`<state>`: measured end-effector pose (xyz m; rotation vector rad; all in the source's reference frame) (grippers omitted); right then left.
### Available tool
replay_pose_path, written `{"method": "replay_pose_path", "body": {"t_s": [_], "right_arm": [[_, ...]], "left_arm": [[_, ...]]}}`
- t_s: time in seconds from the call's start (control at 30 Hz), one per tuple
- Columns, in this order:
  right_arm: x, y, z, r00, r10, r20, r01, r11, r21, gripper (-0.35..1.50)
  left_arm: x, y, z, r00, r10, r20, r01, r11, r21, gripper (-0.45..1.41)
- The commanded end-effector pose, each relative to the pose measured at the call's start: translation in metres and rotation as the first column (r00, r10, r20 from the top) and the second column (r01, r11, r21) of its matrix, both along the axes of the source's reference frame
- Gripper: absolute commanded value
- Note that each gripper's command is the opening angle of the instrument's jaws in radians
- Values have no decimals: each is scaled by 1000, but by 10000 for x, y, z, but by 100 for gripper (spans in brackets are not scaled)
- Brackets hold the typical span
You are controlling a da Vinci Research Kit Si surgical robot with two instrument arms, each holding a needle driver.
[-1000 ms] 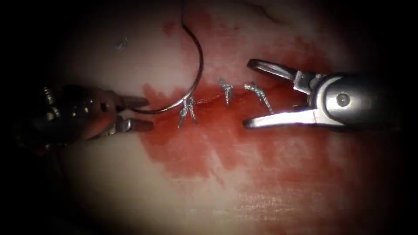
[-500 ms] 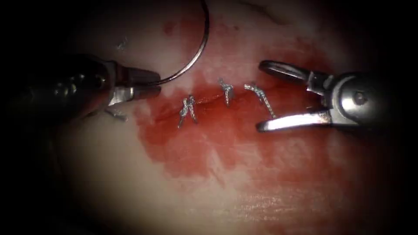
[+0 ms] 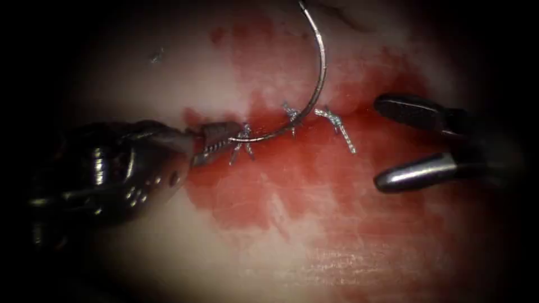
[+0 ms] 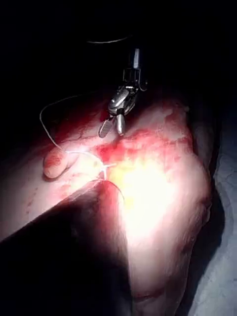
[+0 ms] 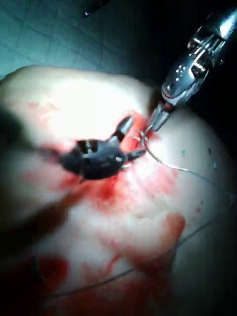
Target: Wound Closure
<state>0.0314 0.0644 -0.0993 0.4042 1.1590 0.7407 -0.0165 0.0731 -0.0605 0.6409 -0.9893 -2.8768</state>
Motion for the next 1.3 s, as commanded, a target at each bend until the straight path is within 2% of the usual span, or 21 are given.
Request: {"method": "replay_pose_path", "body": {"t_s": [0.03,0.13,0.2,0.43,0.53,0.9,1.13,1.2,1.23,1.27,1.3], "right_arm": [[5,4,7,1000,3,21,-3,1000,-2,123],[6,14,15,998,-8,58,4,998,62,123],[17,27,25,996,-58,68,49,990,132,123],[40,49,40,992,-99,75,85,983,166,123],[48,46,47,991,-117,65,104,980,171,121],[58,38,43,986,-163,38,154,972,177,119],[75,40,44,987,-154,38,145,973,181,118],[78,42,45,987,-155,47,142,967,210,69],[78,42,45,987,-155,47,142,967,210,69],[78,43,44,986,-158,57,142,967,213,8],[78,43,44,986,-154,68,137,968,211,-17]], "left_arm": [[-5,1,5,1000,3,-8,-4,1000,-26,-35],[-1,-18,7,998,20,-62,-29,991,-134,-35],[-1,-26,5,994,26,-102,-45,981,-190,-35],[-8,-29,2,991,13,-130,-42,975,-220,-35],[-9,-30,1,990,9,-139,-40,974,-223,-35],[-9,-29,2,989,6,-150,-40,974,-224,-35],[-10,-31,1,988,15,-156,-51,972,-228,-35],[-11,-31,1,987,24,-156,-60,971,-231,-35],[-11,-31,1,987,24,-156,-60,971,-231,-35],[-11,-31,0,987,30,-158,-66,970,-233,-35],[-12,-32,0,987,28,-160,-65,970,-232,-35]]}}
